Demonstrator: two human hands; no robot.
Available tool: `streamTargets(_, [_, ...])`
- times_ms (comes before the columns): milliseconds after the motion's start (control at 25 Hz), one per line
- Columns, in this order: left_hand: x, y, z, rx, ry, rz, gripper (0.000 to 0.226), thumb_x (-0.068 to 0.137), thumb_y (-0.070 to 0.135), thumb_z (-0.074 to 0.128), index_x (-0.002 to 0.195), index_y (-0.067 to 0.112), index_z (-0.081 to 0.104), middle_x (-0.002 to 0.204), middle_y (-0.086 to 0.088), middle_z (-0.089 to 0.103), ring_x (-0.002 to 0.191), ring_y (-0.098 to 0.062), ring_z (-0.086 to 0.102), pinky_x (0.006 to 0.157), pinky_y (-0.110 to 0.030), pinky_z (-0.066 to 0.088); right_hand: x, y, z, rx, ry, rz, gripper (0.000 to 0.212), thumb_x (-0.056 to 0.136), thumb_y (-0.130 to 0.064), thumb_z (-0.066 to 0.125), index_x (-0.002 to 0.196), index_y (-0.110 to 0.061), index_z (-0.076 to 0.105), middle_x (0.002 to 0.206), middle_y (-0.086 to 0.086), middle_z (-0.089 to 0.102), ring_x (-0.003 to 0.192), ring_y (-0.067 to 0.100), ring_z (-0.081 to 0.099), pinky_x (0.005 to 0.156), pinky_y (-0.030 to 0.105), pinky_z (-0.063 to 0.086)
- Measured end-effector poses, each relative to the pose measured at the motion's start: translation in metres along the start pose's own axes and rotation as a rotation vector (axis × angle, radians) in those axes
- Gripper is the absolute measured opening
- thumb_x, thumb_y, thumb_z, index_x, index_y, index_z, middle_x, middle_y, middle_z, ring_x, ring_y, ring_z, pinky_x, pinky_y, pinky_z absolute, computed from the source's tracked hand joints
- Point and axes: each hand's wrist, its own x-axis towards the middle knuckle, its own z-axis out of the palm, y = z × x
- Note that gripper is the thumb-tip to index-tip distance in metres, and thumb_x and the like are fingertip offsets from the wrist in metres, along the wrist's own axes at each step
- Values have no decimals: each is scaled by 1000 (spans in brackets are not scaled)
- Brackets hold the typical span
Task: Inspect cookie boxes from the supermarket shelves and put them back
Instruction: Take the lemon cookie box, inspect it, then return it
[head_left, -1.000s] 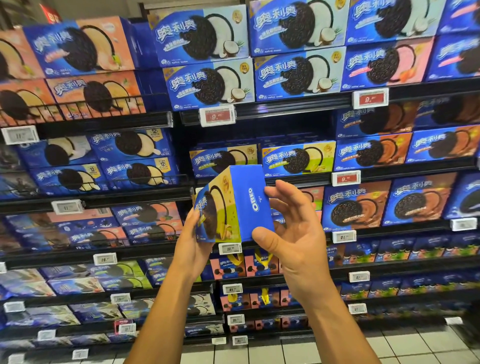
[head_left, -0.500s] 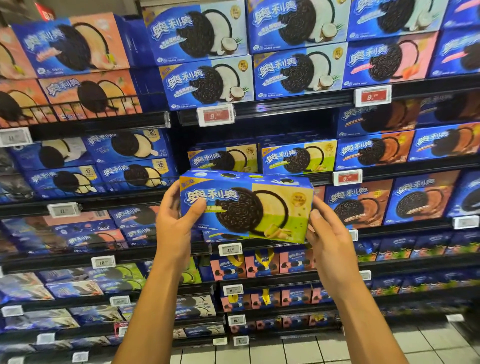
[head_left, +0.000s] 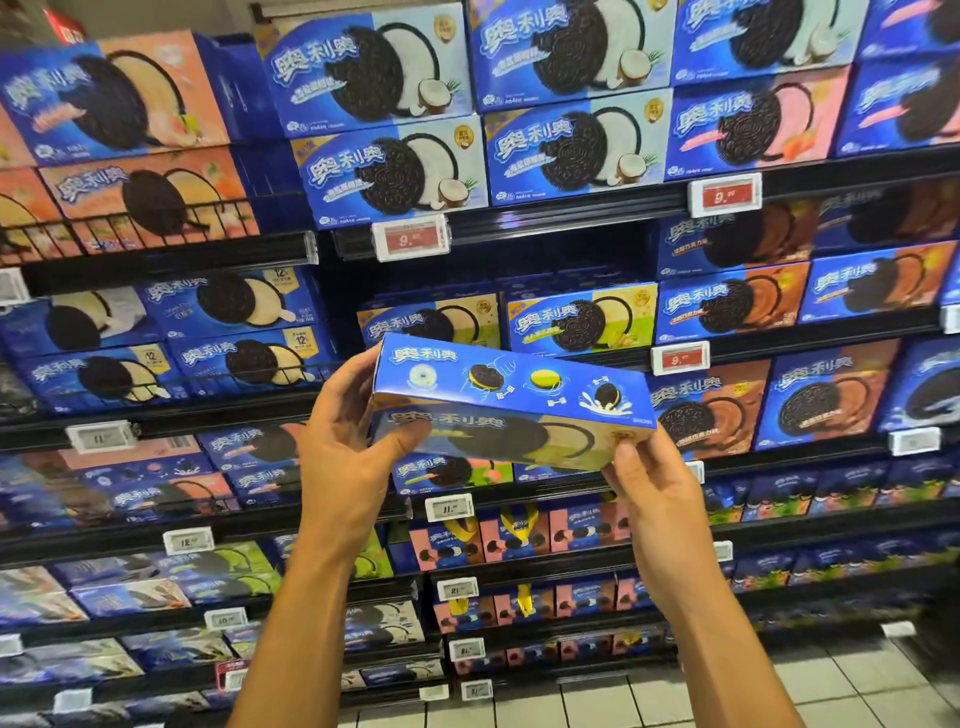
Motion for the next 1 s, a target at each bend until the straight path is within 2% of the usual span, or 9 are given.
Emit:
streamTargets(80, [-2,-7,-6,17,36,-32,64,69,14,82,117,49,61,124,14,66,120,-13,60,99,-27,51,6,0,5,-30,-1,3,50,93,-42,56,140,-26,54,132,-6,66,125,14,60,106,37,44])
streamTargets(240, [-3,-31,-17,17,110,-100,60,71,17,81,116,50,61,120,19,68,114,-3,63,89,-14,51,22,5,26,-50,75,29,53,87,-47,60,137,-30,56,133,-8,65,124,8,59,105,31,46])
streamTargets(400, [16,-64,-39,85,187,-191,55,81,13,75,123,43,56,128,9,63,116,-3,60,91,-18,52,55,18,60,-99,102,76,20,94,-31,65,113,-29,58,119,-5,69,113,10,64,99,34,51])
streamTargets(480, [38,-77,-50,180,204,-242,53,87,12,72,132,33,54,136,-1,55,121,-10,56,95,-18,50,79,23,78,-156,63,62,16,97,-25,63,111,-30,57,116,-6,68,106,3,65,86,23,53])
streamTargets(560, [68,-86,-60,248,203,-257,55,89,14,71,139,21,51,135,-5,54,117,-11,58,87,-10,48,108,27,98,-209,38,21,19,98,-23,62,117,-25,58,117,-5,66,103,-2,63,81,12,49])
streamTargets(680, [112,-98,-66,310,179,-245,54,89,14,71,139,18,52,132,-6,56,117,-16,58,96,-25,50,152,28,123,-337,73,-21,25,100,-27,59,123,-16,60,122,4,62,114,16,58,95,29,48])
streamTargets(760, [135,-108,-69,361,175,-266,51,90,16,71,138,17,54,131,-5,56,119,-20,56,103,-41,48,175,30,132,-406,58,-45,21,102,-28,55,112,-12,64,112,15,63,104,31,59,93,46,48])
streamTargets(880, [158,-122,-73,444,124,-294,48,90,21,71,135,16,56,128,-7,59,118,-24,57,102,-49,47,190,35,136,-484,41,-69,29,104,-31,50,92,-7,60,96,28,58,89,44,54,76,48,47])
streamTargets(1000, [170,-133,-74,474,79,-275,56,89,24,73,139,12,51,128,-7,59,120,-26,56,102,-49,46,196,42,140,-484,118,-78,28,102,-26,51,85,-4,52,92,30,53,79,41,47,69,45,40])
